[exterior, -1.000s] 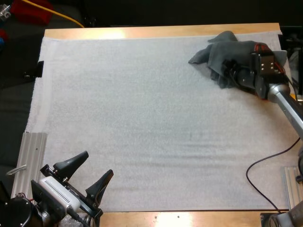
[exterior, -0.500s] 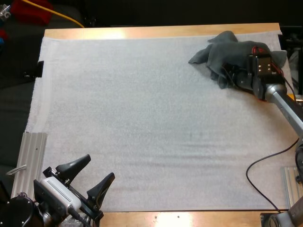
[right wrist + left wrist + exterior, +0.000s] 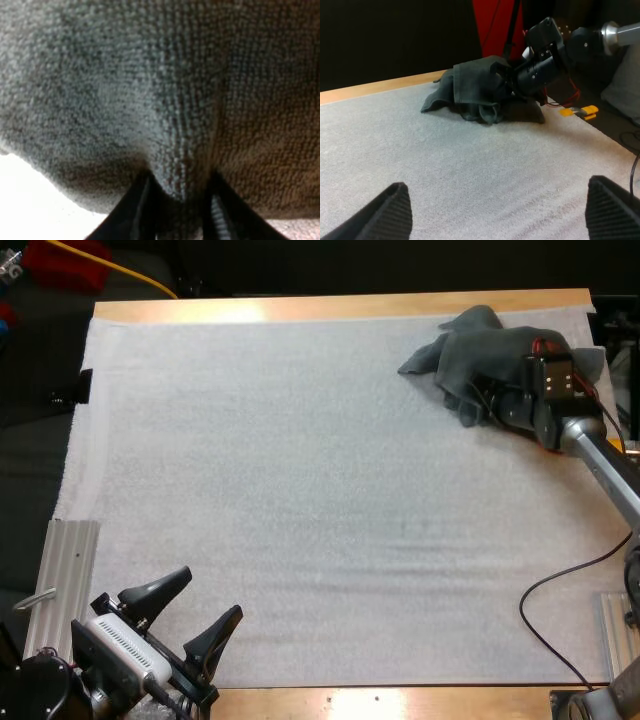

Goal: Pick towel from pile, fold and stack

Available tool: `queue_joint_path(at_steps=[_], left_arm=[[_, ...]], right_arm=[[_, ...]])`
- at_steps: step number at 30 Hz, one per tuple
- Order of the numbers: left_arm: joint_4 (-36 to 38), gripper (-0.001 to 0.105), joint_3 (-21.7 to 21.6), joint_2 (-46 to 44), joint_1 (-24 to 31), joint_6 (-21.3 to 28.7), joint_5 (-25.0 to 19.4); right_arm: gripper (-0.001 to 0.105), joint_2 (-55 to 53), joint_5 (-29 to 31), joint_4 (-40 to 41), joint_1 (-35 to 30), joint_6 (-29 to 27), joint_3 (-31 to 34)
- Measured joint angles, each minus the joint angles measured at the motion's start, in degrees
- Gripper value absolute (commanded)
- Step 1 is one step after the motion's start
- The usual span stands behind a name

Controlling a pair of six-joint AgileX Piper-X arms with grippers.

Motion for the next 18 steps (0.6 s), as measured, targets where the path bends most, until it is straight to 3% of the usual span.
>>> queue_joint_path(at_steps=[18], left_arm=[[0.00,0.070,0.00,0.00,0.00,0.00,0.00]], right_arm=[[0.021,-2.55,0.00,3.22,0.00,-1.23,-0.14]])
